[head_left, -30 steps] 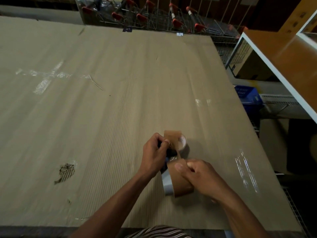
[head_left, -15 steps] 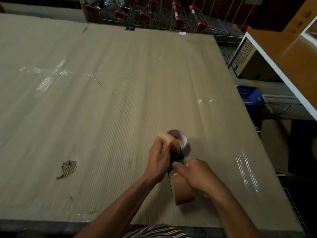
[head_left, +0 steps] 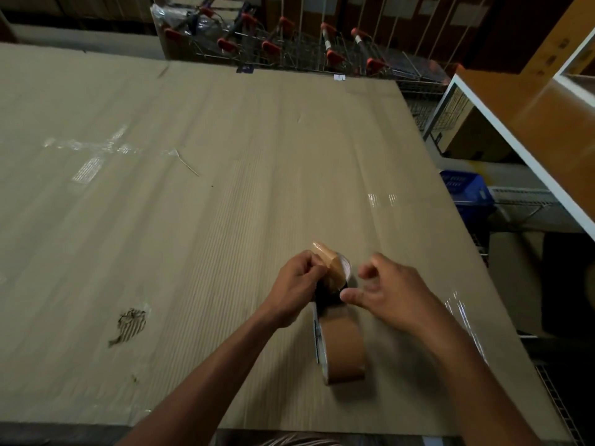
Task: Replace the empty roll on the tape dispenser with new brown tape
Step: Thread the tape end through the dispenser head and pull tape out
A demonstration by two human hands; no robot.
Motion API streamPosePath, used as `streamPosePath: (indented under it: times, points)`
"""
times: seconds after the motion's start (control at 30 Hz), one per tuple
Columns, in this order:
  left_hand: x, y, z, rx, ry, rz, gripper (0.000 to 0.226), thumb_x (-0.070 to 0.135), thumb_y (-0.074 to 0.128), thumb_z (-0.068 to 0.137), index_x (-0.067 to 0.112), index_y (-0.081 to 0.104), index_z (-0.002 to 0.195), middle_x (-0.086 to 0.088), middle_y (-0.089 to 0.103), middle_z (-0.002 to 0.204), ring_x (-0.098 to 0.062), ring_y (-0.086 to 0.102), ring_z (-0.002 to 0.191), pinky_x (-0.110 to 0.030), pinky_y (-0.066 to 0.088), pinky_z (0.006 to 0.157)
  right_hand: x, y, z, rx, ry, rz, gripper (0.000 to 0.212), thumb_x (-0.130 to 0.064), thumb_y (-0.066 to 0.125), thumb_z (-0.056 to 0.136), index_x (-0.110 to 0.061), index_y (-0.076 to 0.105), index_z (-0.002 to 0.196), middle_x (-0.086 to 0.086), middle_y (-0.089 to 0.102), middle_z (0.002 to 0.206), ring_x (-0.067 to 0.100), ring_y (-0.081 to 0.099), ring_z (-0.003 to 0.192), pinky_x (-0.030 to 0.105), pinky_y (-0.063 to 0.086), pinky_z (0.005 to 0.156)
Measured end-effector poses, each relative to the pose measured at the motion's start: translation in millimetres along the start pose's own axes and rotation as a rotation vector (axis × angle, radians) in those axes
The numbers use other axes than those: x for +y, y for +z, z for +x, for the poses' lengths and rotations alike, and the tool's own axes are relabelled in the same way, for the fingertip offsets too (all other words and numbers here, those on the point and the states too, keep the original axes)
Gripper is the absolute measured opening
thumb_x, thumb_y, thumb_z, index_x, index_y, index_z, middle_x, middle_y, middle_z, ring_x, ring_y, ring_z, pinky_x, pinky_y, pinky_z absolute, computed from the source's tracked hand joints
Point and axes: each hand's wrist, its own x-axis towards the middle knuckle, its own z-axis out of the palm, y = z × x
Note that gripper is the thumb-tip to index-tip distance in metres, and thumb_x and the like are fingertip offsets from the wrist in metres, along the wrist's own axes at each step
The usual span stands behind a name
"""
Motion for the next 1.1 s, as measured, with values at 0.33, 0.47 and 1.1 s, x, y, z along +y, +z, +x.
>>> streamPosePath:
  times: [0.33, 0.47, 1.1]
  points:
    - [4, 2, 5, -0.192, 0.065, -0.004, 0.028, 0.016, 0.054, 0.103, -0.010, 0.055, 0.116, -0.011, 0.064, 0.096, -0.014, 0.066, 0.081, -0.025, 0.056, 0.070, 4, 4, 39, 0.075, -0.219, 0.108, 0.007, -0.010, 0.066, 0.083, -0.014, 0.069, 0.079, -0.001, 0.067, 0.073, 0.015, 0.064, 0.070, 0.037, 0.056, 0.070]
    - [2, 0, 2, -0.284, 0.151, 0.128, 0.040, 0.030, 0.073, 0.084, 0.011, 0.051, 0.112, -0.001, 0.063, 0.105, -0.017, 0.065, 0.098, -0.031, 0.056, 0.086, 7, 8, 39, 0.075, -0.176, 0.095, 0.009, -0.012, 0.059, 0.085, -0.015, 0.061, 0.077, 0.001, 0.064, 0.073, 0.022, 0.063, 0.070, 0.039, 0.057, 0.065]
    - [-43, 11, -33, -0.278, -0.114, -0.279, 0.053, 0.042, 0.023, 0.110, 0.006, 0.060, 0.126, -0.025, 0.069, 0.116, -0.028, 0.066, 0.103, -0.040, 0.052, 0.090, 7, -2, 32, 0.069, -0.118, 0.135, 0.025, -0.022, 0.055, 0.092, -0.012, 0.057, 0.069, -0.001, 0.051, 0.059, 0.012, 0.044, 0.054, 0.030, 0.034, 0.054]
